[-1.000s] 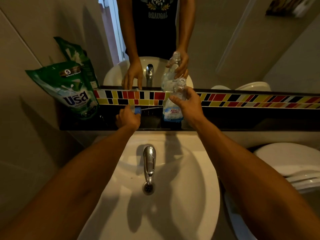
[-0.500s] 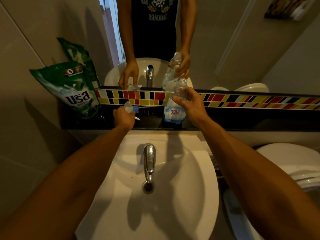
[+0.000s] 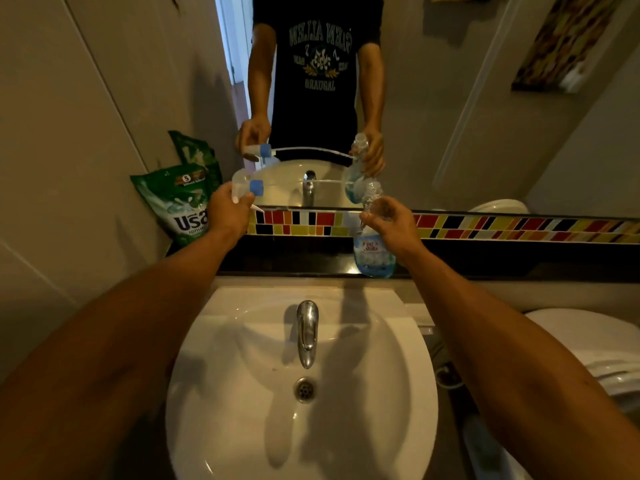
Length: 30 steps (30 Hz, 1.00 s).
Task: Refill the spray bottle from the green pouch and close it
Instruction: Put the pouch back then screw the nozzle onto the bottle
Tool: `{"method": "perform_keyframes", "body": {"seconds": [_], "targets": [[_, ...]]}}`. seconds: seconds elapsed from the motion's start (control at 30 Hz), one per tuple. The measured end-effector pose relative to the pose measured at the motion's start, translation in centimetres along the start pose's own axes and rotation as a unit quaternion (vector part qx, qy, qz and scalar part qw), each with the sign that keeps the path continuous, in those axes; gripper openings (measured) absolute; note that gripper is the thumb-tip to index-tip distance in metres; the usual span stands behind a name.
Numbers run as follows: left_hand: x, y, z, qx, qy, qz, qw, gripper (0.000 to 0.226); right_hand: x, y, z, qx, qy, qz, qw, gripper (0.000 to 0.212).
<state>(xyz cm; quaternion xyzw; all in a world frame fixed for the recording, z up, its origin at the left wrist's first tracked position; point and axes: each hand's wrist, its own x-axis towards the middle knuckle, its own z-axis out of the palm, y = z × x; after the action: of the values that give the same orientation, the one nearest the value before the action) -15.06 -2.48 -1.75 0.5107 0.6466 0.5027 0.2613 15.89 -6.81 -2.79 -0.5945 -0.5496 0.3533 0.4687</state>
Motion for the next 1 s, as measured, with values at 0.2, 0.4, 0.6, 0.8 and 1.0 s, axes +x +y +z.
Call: {"method": "perform_keyframes", "body": {"seconds": [0.2,0.4,0.6,0.8,1.0], "targets": [[0.4,4.5,-2.5,-0.012,-0.008,0.038,0.999,0.026,-0.9,-1.2,-1.9,-0.005,0.007,0.006,1.000,0.034],[0.5,7.6,-3.4,-0.005,-0.060,0.074,0.995,0.032,-1.3,-2.4,-3.2,-0.019,-0.010,-0.002,1.000,0.039],[0.2,8.3,-3.3,-0.005,-0.095,0.097,0.991,0.032,-1.3,-2.7,-3.7,-0.034,-0.011,0.002,0.999,0.043],[-0.1,9.2,-2.9,-0.024,-0.110,0.117,0.987,0.038,-1.5,-2.8,-3.8,-0.042,-0.043,-0.004,0.998,0.046],[0.1,12.5,-2.8,-0.112,-0.167,0.107,0.974,0.056,-1.5,-3.6,-3.4,-0.023,-0.095,-0.012,0.995,0.057]]}}
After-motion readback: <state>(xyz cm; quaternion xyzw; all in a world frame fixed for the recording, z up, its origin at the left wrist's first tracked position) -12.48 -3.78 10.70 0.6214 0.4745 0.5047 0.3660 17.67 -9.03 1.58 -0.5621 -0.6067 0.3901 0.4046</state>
